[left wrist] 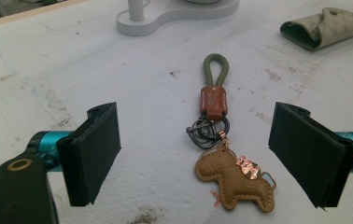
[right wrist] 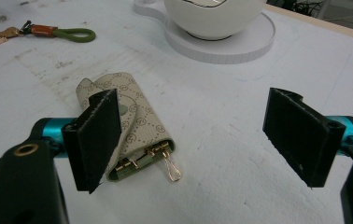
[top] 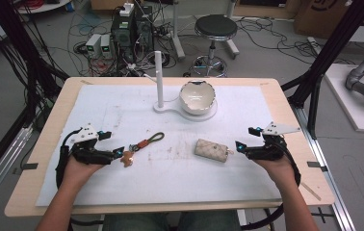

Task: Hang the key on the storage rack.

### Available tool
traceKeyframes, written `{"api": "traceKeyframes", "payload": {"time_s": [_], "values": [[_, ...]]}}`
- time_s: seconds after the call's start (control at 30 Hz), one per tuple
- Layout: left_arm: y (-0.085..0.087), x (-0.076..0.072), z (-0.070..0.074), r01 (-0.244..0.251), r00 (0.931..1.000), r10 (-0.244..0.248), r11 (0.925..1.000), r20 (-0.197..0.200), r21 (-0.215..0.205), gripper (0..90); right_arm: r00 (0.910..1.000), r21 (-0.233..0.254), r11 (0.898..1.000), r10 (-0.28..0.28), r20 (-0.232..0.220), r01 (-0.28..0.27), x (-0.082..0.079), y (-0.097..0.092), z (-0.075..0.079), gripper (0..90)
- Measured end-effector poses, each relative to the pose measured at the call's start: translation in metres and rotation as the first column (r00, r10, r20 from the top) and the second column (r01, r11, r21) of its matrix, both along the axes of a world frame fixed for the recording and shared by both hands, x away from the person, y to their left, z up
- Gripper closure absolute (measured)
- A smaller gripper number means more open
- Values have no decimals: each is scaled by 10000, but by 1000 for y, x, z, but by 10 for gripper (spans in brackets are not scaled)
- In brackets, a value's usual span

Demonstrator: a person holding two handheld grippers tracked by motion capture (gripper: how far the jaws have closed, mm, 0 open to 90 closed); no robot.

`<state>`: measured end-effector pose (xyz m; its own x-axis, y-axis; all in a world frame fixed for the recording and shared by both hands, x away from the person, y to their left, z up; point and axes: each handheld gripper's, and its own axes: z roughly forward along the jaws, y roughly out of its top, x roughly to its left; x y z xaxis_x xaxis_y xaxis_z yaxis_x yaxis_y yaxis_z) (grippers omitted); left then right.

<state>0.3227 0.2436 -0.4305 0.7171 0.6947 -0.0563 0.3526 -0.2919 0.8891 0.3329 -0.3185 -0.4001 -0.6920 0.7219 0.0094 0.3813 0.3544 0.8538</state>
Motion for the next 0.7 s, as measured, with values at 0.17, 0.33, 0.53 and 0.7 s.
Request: {"api": "traceKeyframes", "payload": {"time_s": [0.17, 0.33, 0.53, 0.7], "values": [[-1, 1, -1, -41, 10000, 41, 10000, -65, 50, 166, 9999, -44, 10000, -48, -92, 48, 1, -1, -2, 198], [-1, 1, 0, -77, 10000, 77, 10000, -36, 18, 167, 10000, -126, 9999, -8, 24, 8, -1, 1, -1, 198], [-1, 3, -1, -41, 10000, 41, 10000, -79, 68, 167, 10000, -230, 9997, -16, -81, 15, -3, 3, -1, 198], [-4, 5, -2, -47, 9999, 48, 10000, -124, 49, 167, 9999, -363, 9993, 42, -96, -46, -5, 4, -1, 198]]}}
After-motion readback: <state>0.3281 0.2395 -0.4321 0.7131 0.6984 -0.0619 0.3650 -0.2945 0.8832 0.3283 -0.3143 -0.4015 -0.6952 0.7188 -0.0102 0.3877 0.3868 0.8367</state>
